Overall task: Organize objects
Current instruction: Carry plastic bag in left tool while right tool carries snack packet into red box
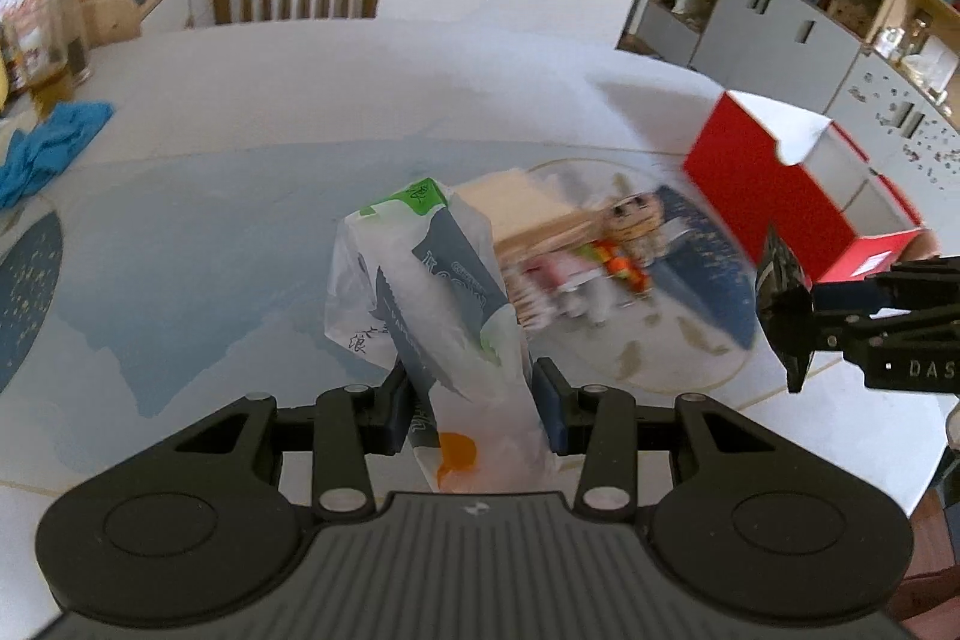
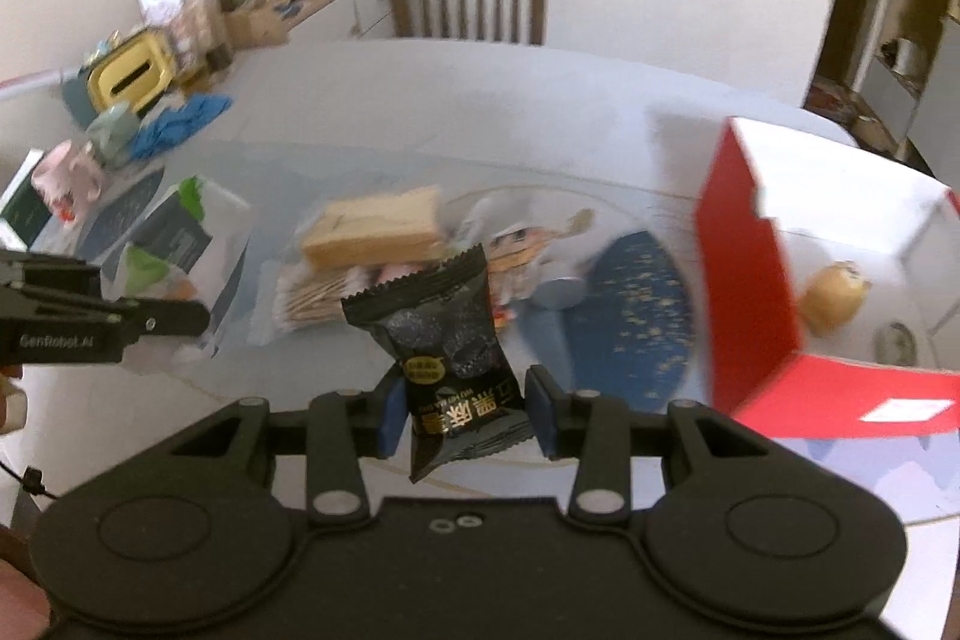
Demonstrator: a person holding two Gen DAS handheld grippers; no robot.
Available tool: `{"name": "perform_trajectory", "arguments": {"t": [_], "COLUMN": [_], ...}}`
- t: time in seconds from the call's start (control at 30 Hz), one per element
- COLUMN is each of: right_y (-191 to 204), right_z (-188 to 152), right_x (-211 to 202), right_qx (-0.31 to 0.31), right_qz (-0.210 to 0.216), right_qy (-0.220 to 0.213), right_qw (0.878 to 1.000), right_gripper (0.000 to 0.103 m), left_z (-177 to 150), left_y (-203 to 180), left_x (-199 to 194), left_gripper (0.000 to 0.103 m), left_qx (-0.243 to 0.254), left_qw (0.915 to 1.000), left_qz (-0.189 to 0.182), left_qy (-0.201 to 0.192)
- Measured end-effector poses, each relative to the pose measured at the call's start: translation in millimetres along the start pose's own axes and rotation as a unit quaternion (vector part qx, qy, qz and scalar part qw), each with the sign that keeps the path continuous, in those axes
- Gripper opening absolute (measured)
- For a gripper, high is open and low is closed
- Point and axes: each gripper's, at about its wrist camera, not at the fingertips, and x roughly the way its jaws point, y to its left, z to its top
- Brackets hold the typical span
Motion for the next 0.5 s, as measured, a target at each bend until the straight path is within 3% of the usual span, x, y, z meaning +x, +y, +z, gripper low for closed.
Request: {"name": "perform_trajectory", "arguments": {"t": [0.5], "right_y": [-95.7], "right_z": [-0.4], "right_x": [-53.5], "right_qx": [0.087], "right_qz": [-0.013], "right_qy": [-0.055], "right_qw": [0.995], "right_gripper": [0.04], "left_z": [43.5], "left_y": [-103.4], "left_x": [-3.6], "left_gripper": [0.04], "left_qx": [0.066], "left_qw": [0.9963], "left_qz": [-0.046], "left_qy": [-0.029]}}
